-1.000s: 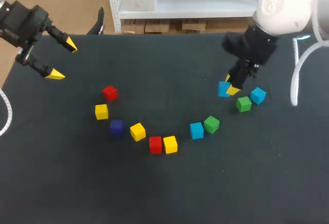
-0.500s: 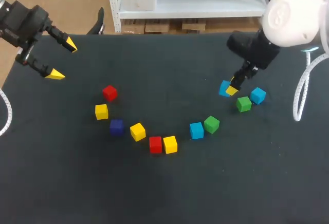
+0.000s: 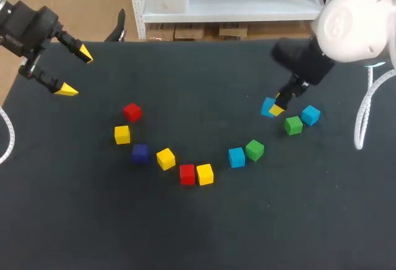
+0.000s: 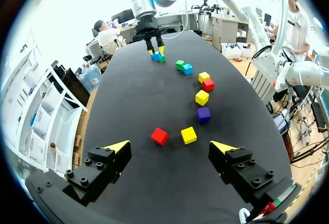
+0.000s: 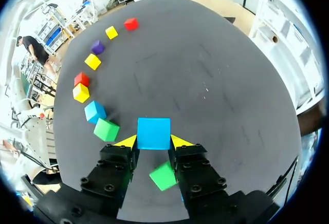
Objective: Place the blue cubes, place green cubes on the blue cubes, place the yellow cubes on the green cubes, then place the red cubes on the yellow cubes, and place purple cube on the red cubes.
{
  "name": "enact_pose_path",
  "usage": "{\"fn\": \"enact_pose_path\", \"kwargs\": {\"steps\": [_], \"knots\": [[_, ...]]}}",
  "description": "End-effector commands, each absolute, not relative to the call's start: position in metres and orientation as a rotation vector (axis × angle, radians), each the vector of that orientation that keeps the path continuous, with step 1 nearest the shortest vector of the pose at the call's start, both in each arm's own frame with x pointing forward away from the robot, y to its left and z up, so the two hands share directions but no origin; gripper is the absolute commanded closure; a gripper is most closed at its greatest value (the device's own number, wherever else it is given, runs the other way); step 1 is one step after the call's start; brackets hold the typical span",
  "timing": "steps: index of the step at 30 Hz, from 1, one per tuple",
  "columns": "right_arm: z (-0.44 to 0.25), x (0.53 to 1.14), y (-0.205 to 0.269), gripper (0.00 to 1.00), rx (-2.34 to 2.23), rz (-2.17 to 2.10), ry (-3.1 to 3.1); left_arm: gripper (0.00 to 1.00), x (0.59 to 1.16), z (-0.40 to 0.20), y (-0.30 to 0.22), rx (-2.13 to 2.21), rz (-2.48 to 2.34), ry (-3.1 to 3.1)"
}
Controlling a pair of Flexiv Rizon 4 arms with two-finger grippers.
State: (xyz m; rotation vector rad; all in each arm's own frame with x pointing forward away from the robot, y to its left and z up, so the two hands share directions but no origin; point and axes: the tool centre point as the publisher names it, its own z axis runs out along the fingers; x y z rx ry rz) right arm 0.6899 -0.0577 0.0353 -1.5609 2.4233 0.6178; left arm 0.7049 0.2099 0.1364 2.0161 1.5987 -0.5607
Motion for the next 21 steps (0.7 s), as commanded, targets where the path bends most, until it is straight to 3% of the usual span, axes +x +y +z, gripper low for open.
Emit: {"fn": "enact_pose_path", "kwargs": {"steps": [1,21], "knots": [[0.033,0.691,-0.045,1.0,-1.588,0.605,2.393,0.0,0.704,0.136,0.211,2.016,-0.558,1.595],[0.029,0.691,0.009,1.0,-1.998,0.423,2.11,0.0,0.704,0.136,0.211,2.016,-0.558,1.595]]}}
